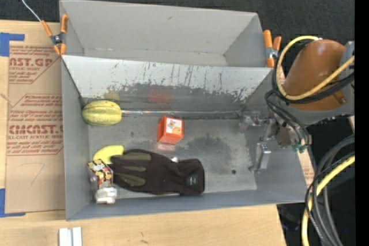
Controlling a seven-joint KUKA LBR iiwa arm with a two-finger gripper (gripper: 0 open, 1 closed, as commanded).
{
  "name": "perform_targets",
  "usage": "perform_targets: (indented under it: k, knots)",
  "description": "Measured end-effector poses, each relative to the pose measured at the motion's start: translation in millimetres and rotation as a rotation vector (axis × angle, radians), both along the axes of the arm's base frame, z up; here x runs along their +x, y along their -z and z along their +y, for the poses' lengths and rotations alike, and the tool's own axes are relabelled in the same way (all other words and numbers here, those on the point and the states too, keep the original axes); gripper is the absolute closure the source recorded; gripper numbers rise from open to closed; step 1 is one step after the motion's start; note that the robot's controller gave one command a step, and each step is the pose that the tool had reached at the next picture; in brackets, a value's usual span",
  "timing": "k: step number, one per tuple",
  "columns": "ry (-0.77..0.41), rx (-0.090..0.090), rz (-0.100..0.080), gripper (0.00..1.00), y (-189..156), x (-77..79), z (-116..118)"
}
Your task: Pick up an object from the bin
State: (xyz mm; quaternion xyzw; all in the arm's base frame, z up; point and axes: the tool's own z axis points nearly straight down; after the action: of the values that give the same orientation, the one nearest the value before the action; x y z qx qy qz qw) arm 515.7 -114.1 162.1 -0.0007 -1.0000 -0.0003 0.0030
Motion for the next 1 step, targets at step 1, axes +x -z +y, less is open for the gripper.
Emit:
perform_targets:
  k: [1]
  knots:
    - [-0.002,-0.001,-0.007,0.00,-4.5,1.5,0.6]
